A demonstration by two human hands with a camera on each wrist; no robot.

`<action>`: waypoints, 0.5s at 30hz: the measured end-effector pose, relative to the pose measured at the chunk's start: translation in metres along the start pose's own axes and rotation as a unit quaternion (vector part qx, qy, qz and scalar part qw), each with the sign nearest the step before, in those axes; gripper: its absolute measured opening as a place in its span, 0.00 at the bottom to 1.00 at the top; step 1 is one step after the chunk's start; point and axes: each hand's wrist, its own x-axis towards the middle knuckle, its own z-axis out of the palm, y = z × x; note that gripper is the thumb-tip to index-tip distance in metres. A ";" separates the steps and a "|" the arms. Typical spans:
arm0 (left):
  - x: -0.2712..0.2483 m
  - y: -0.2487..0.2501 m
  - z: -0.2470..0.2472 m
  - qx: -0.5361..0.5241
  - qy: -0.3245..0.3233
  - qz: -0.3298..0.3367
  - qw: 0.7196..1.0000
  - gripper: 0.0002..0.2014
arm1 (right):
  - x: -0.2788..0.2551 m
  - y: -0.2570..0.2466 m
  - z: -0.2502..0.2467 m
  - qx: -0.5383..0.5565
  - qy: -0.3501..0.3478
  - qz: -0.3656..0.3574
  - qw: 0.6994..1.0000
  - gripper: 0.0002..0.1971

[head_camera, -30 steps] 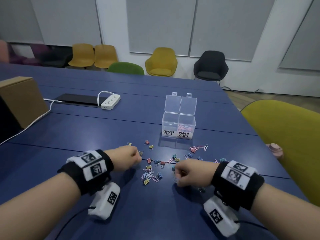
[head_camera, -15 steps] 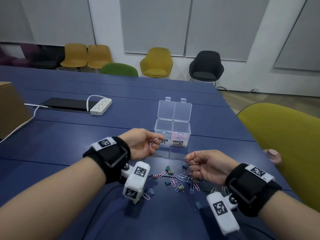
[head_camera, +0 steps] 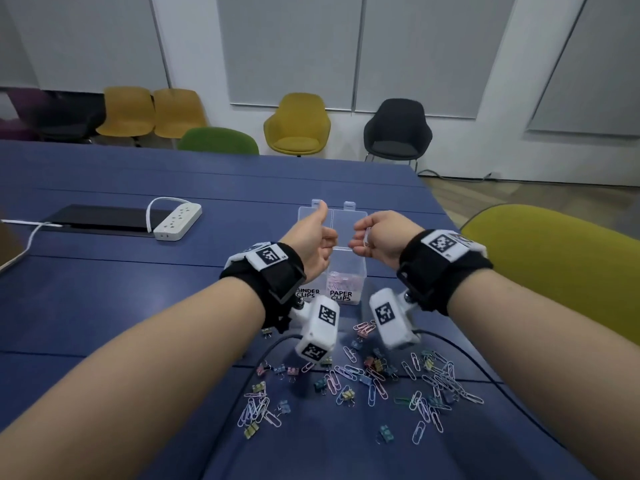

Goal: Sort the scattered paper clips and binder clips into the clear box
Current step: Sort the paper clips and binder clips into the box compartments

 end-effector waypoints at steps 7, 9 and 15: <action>-0.049 -0.011 -0.036 0.199 -0.001 0.100 0.975 0.11 | 0.007 0.010 0.010 -0.380 0.020 -0.095 0.920 0.17; -0.068 -0.017 -0.052 0.326 -0.035 0.115 0.938 0.06 | -0.005 0.017 0.011 -0.366 0.040 -0.144 0.919 0.18; -0.120 -0.046 -0.086 0.679 -0.114 0.059 0.722 0.03 | -0.069 0.035 0.037 -0.438 -0.110 -0.269 0.851 0.12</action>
